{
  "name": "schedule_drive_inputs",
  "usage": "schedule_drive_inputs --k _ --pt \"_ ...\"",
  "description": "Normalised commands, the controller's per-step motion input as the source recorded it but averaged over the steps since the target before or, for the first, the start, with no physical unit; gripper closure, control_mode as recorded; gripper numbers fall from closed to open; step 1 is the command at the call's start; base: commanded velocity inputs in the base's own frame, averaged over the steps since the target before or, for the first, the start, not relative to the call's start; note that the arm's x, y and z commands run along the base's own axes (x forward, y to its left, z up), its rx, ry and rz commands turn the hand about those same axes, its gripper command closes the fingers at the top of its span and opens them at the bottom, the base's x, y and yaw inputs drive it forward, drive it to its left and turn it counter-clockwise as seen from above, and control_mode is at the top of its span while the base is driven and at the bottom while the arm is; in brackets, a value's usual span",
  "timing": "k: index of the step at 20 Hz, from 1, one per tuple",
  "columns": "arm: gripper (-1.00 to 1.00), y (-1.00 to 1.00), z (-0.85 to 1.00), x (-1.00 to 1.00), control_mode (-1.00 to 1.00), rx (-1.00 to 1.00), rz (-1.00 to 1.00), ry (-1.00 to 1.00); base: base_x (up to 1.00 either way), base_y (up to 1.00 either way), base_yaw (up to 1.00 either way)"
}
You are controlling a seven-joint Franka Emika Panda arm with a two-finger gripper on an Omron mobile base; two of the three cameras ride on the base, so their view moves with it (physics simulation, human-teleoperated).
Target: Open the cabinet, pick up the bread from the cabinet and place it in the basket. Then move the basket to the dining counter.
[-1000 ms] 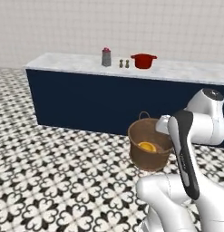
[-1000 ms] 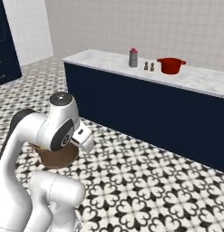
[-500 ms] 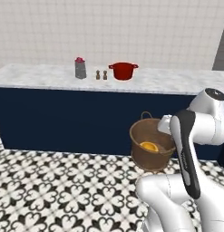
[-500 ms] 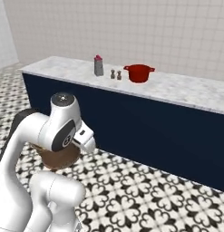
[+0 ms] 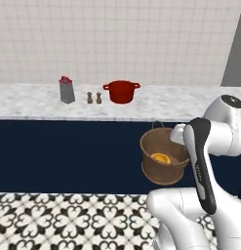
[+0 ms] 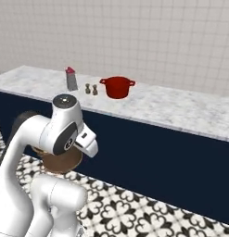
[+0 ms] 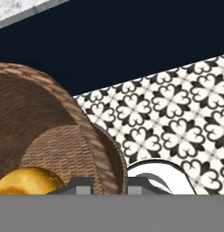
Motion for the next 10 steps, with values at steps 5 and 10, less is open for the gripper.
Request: schedule_drive_inputs --k 5,10 --pt "1.00 0.00 0.00 0.00 1.00 0.00 0.00 0.00 1.00 -0.89 -0.02" --pt "1.00 0.00 0.00 0.00 1.00 0.00 0.00 0.00 1.00 -0.78 0.00"
